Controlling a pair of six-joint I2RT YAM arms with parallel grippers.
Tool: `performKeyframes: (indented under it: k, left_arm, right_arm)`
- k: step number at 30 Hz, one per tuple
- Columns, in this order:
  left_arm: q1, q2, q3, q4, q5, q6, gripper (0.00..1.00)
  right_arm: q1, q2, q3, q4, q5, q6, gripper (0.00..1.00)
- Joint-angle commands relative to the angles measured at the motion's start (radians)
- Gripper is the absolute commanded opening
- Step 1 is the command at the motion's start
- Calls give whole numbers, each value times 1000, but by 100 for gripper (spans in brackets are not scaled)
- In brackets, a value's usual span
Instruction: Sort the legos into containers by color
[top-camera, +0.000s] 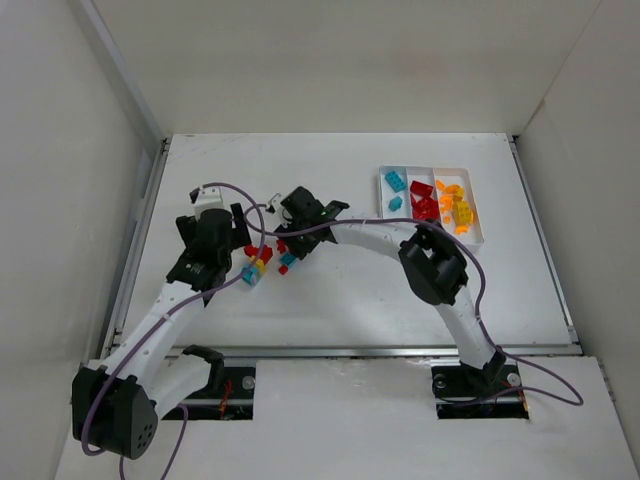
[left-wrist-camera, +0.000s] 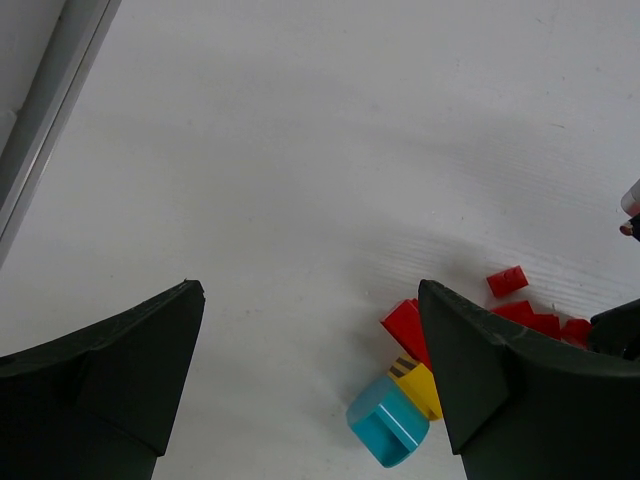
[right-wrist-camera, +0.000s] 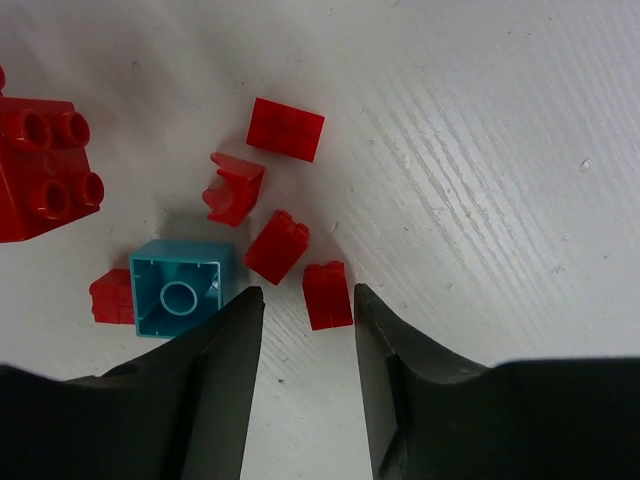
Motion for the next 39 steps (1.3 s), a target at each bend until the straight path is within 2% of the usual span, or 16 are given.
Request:
performKeyframes:
  k: [1,2,5,8,9,10,14,15,17,20,23,28,33,39]
  left_arm:
    - [10,-8,-2,30,12,-1,86]
    - [10,-8,-2,30,12,-1,86]
    - [10,-8,-2,30,21,-1,86]
    - [10,-8,-2,41,42,36,84]
    - [10,-8,-2,53,56,54,84]
    - [10,-8,-2,53,96,79,84]
    - [10,-18,-25,99,257,226,84]
    - [10,-18,-25,110,282,249,84]
    - [10,-27,-36,122,334,296,84]
    - [10,-27,-72,162,361,344,86]
    - [10,-36,-112,174,408,407,86]
    - [10,-36,-137,174,473,530,86]
    - [10,-27,-157,196,474,643,86]
    - [10,-18,-157,174,490,665,87]
  right_arm:
    - [3,20,31,9,8,-5,46]
    - [3,21,31,9,8,-5,38]
    - [3,21,31,0,29,-5,28]
    - [3,-12,4,11,51,4,12]
    - [-12,-39,-19,11,51,4,2]
    - [-27,-59,-32,22,39,42,0]
    - [-164,-221,-153,113,-58,177,0]
    - [-232,-264,-188,176,-85,210,0]
    - [-300,-389,-295,235,-85,303,0]
    - [-415,-490,-363,252,17,380,0]
    - [-503,-499,-374,154,163,391,0]
    - [-601,-446,-363,69,263,400,0]
    - [-621,-386,-348,37,321,400,0]
    - [-621,-372,-357,23,355,419,8]
